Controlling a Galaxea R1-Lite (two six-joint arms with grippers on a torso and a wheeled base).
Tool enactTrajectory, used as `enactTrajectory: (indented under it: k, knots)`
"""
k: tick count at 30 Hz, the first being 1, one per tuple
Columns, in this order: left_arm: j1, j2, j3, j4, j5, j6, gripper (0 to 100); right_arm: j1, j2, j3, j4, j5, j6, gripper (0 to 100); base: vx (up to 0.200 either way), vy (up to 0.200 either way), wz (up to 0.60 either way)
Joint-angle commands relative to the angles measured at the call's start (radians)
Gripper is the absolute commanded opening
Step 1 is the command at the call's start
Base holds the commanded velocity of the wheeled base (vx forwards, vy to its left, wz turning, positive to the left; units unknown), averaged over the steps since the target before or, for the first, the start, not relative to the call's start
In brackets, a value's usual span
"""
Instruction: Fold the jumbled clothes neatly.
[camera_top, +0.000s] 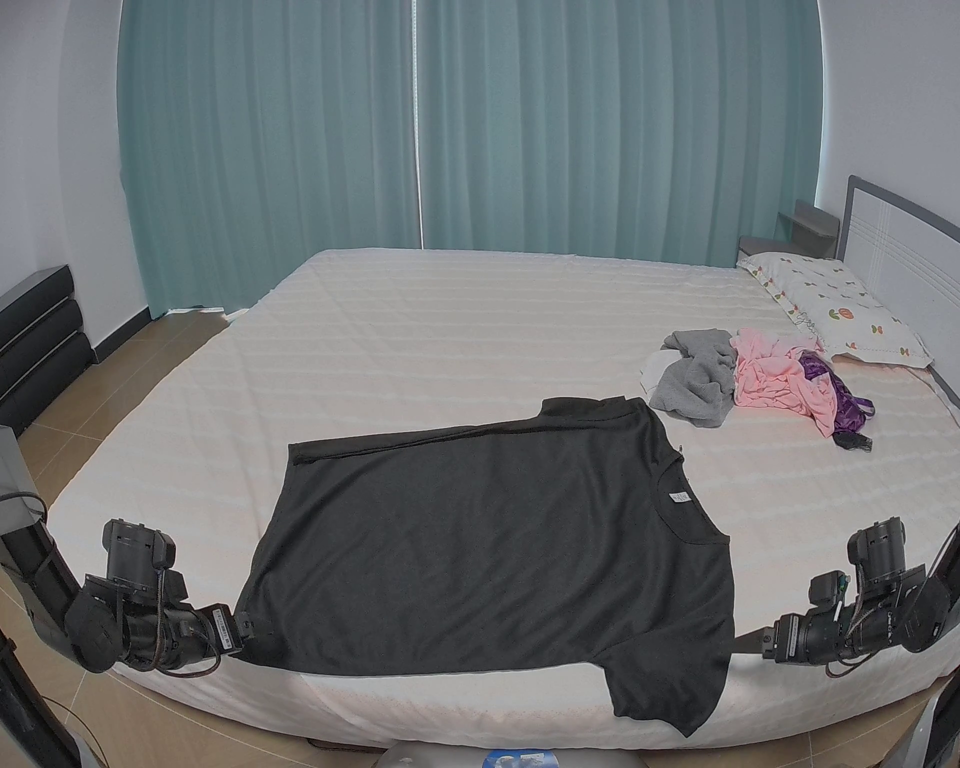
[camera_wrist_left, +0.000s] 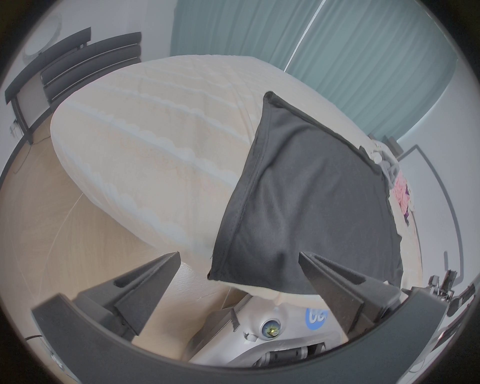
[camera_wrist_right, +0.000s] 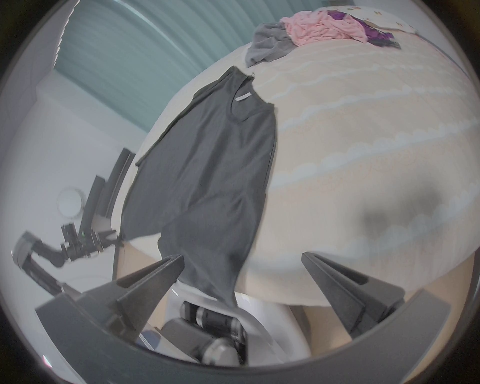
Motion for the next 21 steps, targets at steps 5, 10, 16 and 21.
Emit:
enactTrajectory:
  k: [5,10,16,21]
  knots:
    - [0.028,-0.060,-0.054,-0.001,-0.044,-0.087,100,0.096,0.184,-0.072,-0.175,-0.100,0.149,100,0.000,0.000,0.00]
    - [0.029,-0.060,-0.054,0.001,-0.044,-0.090,100,0.104,0.279,-0.033,-0.359,-0.137,0.176,100,0.000,0.000,0.00]
    - [0.029,-0.059,-0.052,-0.001,-0.044,-0.090,100,0.104,0.284,0.000,-0.425,-0.138,0.211,0,0.000,0.000,0.00]
    - [0.029,-0.063,-0.052,-0.001,-0.044,-0.090,100,0.094,0.274,0.017,-0.427,-0.143,0.211,0,0.000,0.000,0.00]
